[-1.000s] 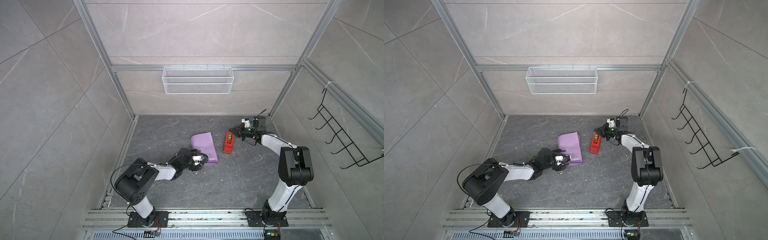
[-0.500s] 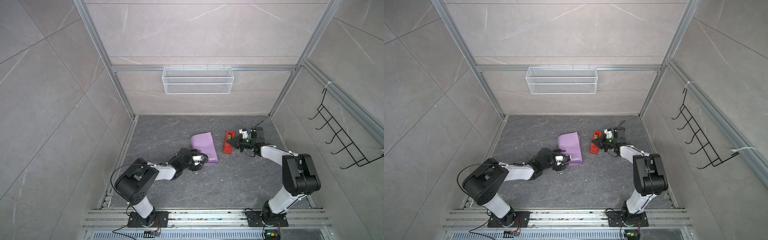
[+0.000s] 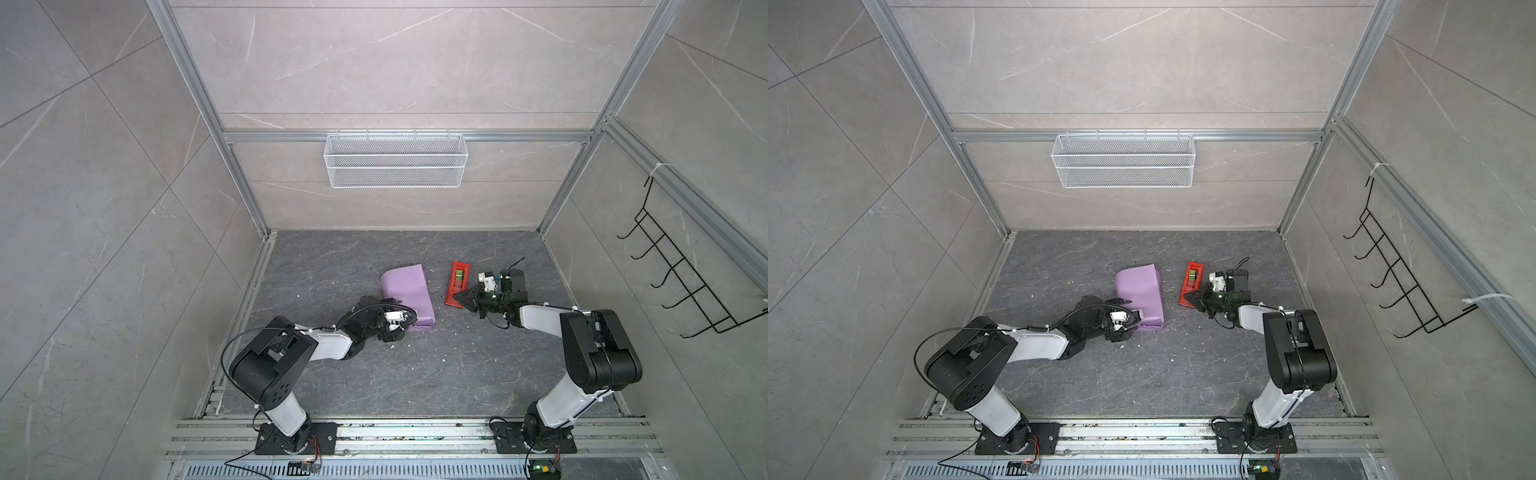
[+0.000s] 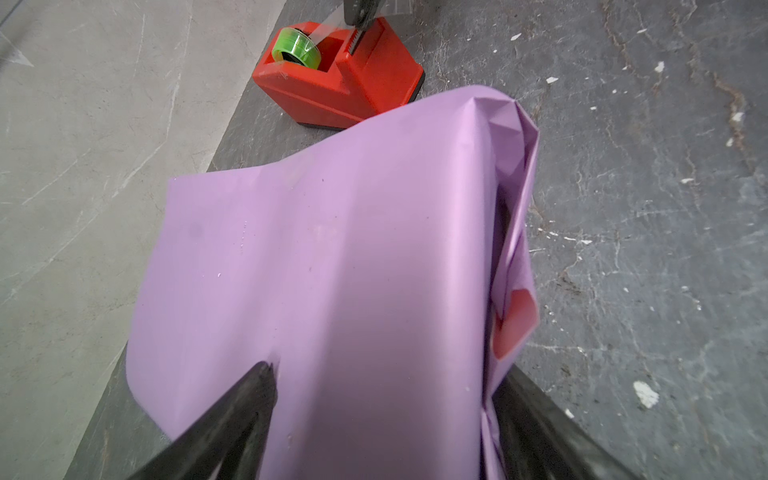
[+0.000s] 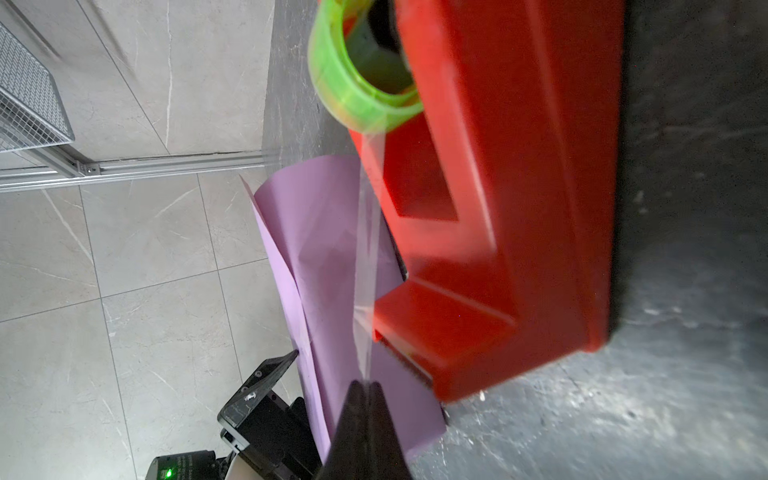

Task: Wrap the gift box in paper
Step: 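Pull the tape strip off the dispenser with the right gripper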

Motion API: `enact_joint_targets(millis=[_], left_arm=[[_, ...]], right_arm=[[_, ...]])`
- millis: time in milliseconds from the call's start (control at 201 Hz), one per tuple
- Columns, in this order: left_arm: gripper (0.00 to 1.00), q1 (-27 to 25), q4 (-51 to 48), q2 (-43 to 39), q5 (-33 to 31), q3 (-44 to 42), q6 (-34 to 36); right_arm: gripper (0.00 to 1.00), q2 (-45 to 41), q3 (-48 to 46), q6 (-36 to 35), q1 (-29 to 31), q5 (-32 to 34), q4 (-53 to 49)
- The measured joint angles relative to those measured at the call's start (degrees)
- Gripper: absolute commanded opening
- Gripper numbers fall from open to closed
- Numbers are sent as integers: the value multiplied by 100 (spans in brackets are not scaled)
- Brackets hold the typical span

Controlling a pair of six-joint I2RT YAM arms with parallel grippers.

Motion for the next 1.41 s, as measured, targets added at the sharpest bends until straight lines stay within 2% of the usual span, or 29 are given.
enact_joint_targets(millis=[776,1234,1409], left_arm=[[83,2,2,11,7,2,-2],[83,4,2,26,7,22,-2],[83,4,2,44,7,44,-4]], right_arm=[[0,297,-238,-20,24,105,531],[0,557,-203,-452,20,-33,737],[0,667,-160,-745,24,177,302]])
